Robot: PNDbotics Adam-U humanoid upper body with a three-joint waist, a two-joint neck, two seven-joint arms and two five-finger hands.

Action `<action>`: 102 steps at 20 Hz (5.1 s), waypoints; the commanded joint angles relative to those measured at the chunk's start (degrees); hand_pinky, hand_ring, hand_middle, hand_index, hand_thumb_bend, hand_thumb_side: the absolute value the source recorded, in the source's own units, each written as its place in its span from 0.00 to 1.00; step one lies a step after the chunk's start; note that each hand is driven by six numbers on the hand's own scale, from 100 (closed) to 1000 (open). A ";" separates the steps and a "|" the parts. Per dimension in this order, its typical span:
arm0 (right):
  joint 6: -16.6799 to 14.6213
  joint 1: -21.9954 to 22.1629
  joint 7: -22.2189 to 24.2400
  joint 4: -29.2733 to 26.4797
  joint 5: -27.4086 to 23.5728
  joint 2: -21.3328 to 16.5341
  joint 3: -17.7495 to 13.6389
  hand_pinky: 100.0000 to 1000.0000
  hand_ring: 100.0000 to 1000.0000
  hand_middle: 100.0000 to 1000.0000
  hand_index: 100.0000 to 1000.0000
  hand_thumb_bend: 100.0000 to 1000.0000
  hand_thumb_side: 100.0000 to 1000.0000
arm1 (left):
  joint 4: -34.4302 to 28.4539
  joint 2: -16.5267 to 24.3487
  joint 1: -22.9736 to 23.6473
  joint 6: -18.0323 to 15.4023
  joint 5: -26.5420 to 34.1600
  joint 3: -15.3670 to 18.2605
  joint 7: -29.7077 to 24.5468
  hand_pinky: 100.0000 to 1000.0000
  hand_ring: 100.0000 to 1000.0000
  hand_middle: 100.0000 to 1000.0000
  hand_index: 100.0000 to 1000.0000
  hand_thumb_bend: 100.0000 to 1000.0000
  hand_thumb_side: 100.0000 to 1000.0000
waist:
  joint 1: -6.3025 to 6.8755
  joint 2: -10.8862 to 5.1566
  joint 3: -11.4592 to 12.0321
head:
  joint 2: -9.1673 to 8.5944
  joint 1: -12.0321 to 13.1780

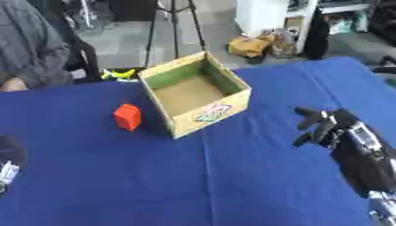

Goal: Pick up objects on the table and place them in the box.

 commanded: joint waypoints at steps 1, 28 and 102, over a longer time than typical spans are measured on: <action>-0.05 -0.45 -0.19 -1.18 0.08 -1.01 -0.66 0.51 0.92 0.52 0.40 0.00 0.83 | -1.01 1.16 -0.35 0.06 -0.35 0.61 0.43 0.48 0.56 0.62 0.78 0.40 0.44 | -0.19 -0.63 0.03 | -0.30 0.06; 0.53 -0.46 0.57 -1.18 0.02 -1.16 0.15 0.51 0.92 0.52 0.40 0.00 0.84 | 13.04 12.25 -25.07 17.98 -24.47 -7.73 -8.14 0.54 0.57 0.64 0.80 0.42 0.34 | 0.13 -1.20 -1.61 | 0.07 0.66; 0.88 -3.40 3.23 -1.18 0.43 -1.87 2.47 0.51 0.92 0.51 0.40 0.00 0.85 | 36.67 4.99 -45.89 20.42 -30.12 -8.16 1.39 0.34 0.31 0.33 0.47 0.00 0.31 | 2.04 0.41 -10.72 | -1.74 4.84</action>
